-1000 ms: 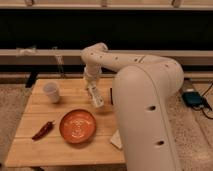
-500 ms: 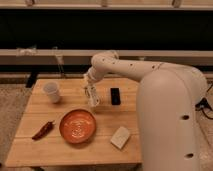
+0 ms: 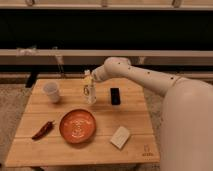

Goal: Stand the bottle upright

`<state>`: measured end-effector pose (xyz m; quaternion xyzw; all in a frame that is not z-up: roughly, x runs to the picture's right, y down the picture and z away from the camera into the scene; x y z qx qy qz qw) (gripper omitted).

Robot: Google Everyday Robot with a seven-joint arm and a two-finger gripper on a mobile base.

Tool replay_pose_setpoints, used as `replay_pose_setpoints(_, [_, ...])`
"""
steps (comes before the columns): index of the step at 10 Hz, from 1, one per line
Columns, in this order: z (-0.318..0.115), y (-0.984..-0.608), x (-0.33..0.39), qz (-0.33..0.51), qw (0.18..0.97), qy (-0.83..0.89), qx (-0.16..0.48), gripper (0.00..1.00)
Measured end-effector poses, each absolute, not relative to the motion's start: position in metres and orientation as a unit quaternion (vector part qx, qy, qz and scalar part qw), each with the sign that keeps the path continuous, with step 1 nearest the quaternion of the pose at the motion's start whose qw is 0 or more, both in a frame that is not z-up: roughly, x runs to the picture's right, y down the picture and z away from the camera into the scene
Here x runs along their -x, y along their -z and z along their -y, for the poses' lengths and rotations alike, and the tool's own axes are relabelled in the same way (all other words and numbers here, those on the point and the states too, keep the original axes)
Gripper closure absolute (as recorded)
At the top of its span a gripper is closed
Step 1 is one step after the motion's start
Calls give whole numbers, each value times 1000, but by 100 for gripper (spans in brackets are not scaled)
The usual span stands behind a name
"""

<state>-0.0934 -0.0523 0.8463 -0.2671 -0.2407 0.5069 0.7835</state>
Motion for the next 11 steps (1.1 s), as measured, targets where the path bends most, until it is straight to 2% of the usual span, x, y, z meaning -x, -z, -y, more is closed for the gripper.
replay_pose_setpoints(2, [57, -845, 91, 268, 779, -500, 267, 100])
replay_pose_setpoints(11, [55, -845, 95, 268, 779, -499, 269, 100])
